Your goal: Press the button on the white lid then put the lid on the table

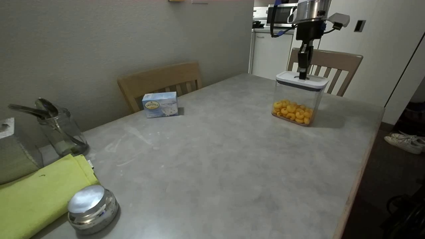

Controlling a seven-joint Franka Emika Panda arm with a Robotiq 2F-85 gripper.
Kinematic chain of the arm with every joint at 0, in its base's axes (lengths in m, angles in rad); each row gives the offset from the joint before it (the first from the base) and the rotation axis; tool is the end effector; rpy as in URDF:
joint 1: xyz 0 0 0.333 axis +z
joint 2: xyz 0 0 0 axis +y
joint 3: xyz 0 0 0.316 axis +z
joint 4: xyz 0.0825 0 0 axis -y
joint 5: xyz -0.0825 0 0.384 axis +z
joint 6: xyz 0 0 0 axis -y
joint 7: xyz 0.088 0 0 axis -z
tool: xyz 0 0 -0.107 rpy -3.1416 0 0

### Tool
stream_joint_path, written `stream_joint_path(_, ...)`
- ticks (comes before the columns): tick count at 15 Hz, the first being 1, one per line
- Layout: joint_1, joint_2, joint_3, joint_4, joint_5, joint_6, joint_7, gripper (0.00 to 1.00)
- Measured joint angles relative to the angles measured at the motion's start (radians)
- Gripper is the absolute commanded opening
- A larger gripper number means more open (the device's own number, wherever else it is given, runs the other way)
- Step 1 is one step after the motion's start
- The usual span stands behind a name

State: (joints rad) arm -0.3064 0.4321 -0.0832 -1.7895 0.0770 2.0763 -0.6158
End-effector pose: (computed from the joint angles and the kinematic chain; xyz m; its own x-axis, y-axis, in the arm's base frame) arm 0.5898 -0.2339 0.3006 0.9761 0.1923 -0.1016 0.1818 -0.9778 -0.1044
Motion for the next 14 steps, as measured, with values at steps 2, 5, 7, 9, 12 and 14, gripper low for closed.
stream_joint_path(2,0.001,-0.001,0.0,0.0,-0.001,-0.009,0.0,0.0)
stream_joint_path(5,0.006,-0.006,0.0,-0.001,-0.01,-0.008,0.0,0.0)
stream_joint_path(7,0.016,-0.012,0.001,0.001,-0.014,-0.001,0.0,0.07)
stream_joint_path(9,0.028,-0.036,0.002,0.005,-0.015,0.007,0.0,0.33)
stream_joint_path(12,0.043,-0.064,0.002,0.01,-0.015,0.02,-0.001,0.54)
stream_joint_path(14,0.046,-0.076,0.002,0.012,-0.015,0.025,-0.001,0.67)
